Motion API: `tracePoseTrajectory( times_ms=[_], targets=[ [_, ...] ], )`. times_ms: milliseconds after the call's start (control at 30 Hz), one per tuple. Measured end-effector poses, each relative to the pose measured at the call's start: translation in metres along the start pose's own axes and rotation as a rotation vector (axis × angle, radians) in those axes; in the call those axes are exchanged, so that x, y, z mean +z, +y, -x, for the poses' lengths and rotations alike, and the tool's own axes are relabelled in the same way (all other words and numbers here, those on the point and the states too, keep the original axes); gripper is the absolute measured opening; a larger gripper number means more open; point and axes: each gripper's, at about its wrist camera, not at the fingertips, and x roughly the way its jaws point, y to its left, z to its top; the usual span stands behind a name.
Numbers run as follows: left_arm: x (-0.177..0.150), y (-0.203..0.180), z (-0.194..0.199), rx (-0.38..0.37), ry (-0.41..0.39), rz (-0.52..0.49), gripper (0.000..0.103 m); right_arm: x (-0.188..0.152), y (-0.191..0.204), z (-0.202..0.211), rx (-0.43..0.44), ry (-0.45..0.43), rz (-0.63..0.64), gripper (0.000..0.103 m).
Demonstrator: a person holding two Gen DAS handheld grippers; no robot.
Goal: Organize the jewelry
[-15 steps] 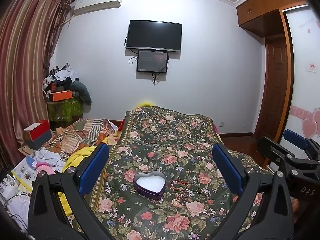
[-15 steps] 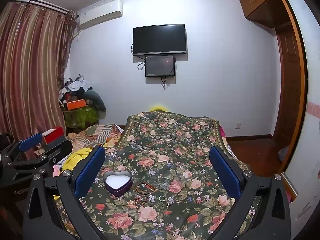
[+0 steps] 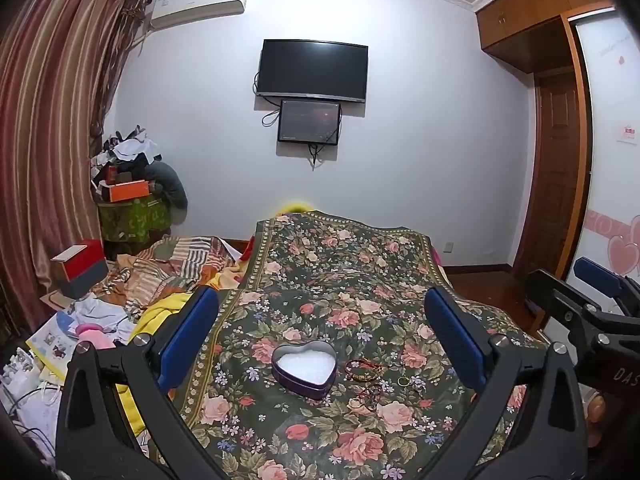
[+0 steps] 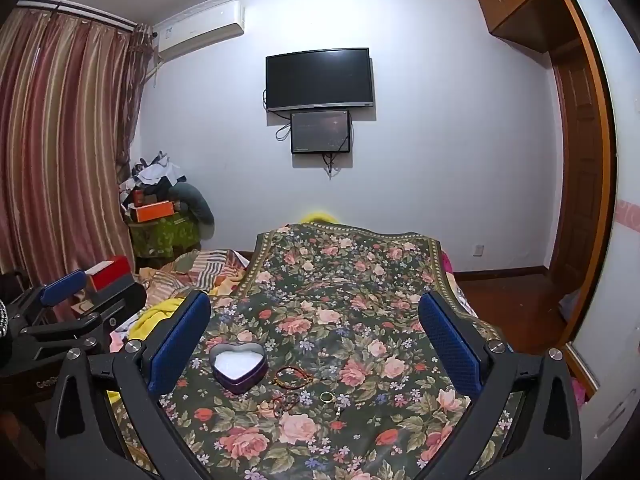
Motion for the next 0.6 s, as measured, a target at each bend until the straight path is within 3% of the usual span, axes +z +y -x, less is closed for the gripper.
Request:
tracePoseTrajectory(
  times_ms=[600],
  targets=[
    [0.0013,-0.0015,-0.0001,0.002,0.0,-0.004,0.103,-0.0014,0.0007,0.0028,0.006,-0.002,-0.008,0.103]
  ],
)
